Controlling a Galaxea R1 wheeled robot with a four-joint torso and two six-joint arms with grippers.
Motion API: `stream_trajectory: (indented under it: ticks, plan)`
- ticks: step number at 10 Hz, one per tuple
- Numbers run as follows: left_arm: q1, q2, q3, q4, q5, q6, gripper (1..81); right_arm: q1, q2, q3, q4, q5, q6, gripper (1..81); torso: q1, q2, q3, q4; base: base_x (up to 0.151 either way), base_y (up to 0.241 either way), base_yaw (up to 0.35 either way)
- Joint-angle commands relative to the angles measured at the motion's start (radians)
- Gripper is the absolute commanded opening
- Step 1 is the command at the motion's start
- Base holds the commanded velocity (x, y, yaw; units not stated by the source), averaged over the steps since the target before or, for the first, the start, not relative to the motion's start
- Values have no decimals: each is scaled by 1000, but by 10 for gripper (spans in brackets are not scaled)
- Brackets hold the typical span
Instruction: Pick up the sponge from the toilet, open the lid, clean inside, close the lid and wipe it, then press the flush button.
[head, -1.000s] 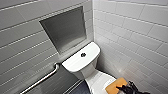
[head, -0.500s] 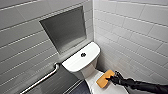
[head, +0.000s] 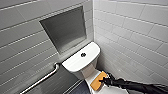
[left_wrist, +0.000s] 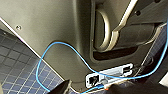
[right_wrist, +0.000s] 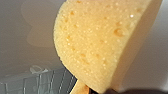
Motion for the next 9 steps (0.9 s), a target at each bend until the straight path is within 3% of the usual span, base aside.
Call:
stream_trajectory:
  ticks: [1, 3, 5, 9]
  plan:
    - [4, -12, 2, -9, 83, 0, 811, 11, 49, -3, 23, -38, -10, 10, 0, 0, 0, 0, 0, 0, 0]
    - [4, -14, 4, -9, 86, 0, 811, -68, 66, -31, 23, 32, -12, 10, 0, 0, 0, 0, 0, 0, 0]
    - [4, -17, 4, -9, 86, 0, 811, -118, 43, -45, 23, 49, -10, 10, 0, 0, 0, 0, 0, 0, 0]
    - [7, -17, 7, -9, 87, 0, 811, -256, -178, 203, -9, 232, -10, 10, 0, 0, 0, 0, 0, 0, 0]
